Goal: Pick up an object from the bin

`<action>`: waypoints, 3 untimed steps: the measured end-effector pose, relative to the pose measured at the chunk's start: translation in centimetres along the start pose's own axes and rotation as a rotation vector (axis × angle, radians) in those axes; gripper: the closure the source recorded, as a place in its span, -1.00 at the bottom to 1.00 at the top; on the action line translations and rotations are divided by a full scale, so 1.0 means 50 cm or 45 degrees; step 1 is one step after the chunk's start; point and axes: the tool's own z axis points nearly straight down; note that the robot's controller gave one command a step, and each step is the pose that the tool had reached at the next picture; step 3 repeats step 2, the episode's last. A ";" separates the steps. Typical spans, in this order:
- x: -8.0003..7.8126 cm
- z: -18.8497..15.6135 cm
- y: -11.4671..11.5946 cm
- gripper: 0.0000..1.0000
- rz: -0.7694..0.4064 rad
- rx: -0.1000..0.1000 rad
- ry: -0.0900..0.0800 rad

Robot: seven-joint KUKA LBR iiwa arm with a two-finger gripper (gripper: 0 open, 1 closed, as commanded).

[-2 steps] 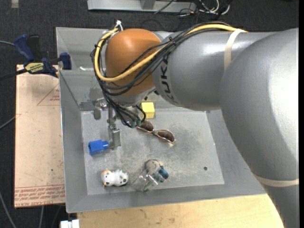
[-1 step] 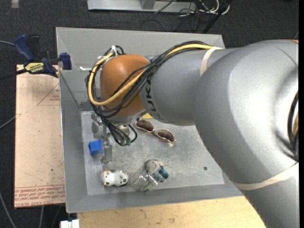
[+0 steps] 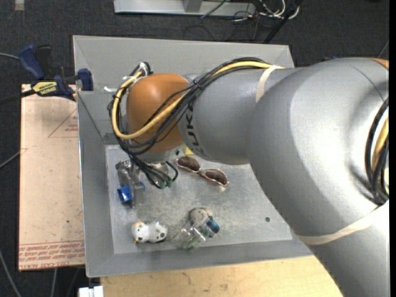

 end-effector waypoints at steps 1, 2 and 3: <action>-0.002 -0.004 -0.001 1.00 -0.001 0.000 -0.001; 0.002 -0.012 -0.001 1.00 0.000 0.000 0.008; 0.002 -0.012 -0.001 1.00 0.000 0.000 0.008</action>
Offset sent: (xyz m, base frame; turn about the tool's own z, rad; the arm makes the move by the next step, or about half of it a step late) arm 0.0001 0.0001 0.0815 0.0000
